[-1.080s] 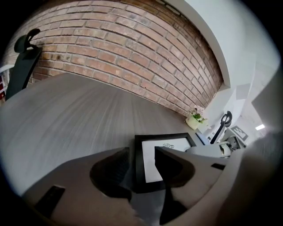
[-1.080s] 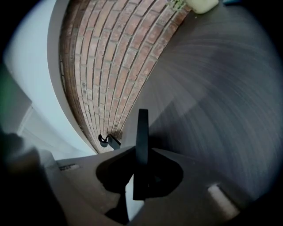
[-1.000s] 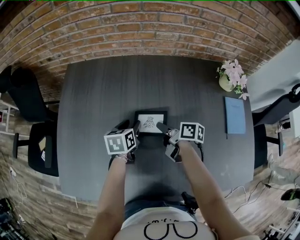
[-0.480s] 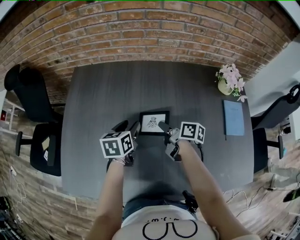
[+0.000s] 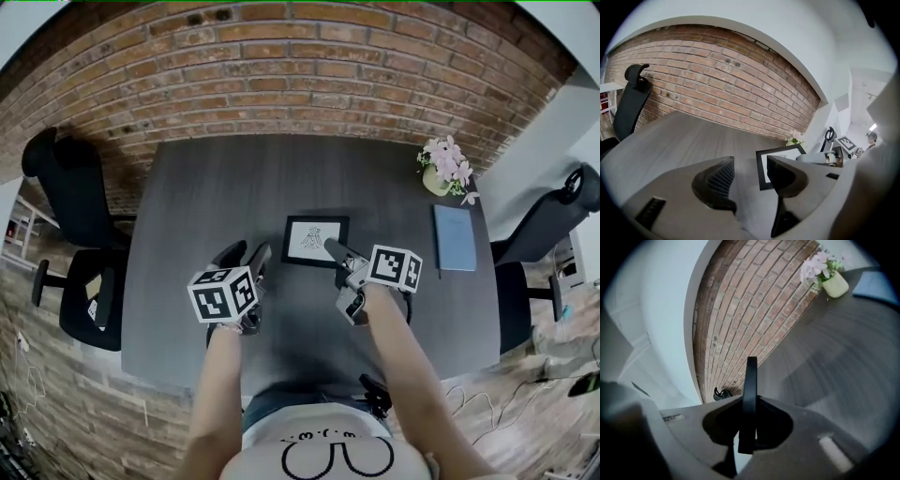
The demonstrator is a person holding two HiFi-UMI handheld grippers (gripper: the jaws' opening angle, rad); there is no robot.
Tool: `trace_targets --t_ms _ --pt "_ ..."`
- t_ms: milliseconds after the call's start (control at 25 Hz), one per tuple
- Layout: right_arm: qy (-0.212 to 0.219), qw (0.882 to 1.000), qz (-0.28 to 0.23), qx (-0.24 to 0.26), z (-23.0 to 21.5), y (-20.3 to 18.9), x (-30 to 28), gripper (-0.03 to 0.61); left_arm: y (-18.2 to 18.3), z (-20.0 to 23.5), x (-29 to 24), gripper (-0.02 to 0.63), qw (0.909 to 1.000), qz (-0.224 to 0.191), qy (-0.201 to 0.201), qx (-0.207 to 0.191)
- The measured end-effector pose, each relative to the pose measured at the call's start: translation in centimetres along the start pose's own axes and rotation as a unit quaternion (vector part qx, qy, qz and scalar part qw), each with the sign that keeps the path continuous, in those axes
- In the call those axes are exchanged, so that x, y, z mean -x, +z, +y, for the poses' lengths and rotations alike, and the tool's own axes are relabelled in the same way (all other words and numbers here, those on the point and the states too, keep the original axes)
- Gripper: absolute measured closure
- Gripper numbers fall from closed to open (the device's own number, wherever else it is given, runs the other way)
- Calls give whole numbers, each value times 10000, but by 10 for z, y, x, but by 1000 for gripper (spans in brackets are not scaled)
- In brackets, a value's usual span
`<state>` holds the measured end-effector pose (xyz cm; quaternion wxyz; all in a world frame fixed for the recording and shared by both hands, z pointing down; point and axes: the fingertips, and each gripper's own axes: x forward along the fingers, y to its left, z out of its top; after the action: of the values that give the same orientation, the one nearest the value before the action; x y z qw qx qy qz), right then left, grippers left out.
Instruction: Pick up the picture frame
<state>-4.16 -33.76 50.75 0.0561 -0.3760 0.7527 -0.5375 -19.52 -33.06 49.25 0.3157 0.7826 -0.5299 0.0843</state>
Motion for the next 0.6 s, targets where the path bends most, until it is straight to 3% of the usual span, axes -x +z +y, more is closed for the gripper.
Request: trace_targets --t_ms 320,480,600 --pt "372 9970 -435 520 50 4 43 545 24 -31 40 400 9977 -590 -134 -320" --pt "197 9913 -799 1024 62 10 66 545 40 -44 60 402 9909 -1055 -116 -824" --pt "-107 9786 -1170 1690 71 21 88 545 52 -53 76 403 9839 -1328 -102 -1195"
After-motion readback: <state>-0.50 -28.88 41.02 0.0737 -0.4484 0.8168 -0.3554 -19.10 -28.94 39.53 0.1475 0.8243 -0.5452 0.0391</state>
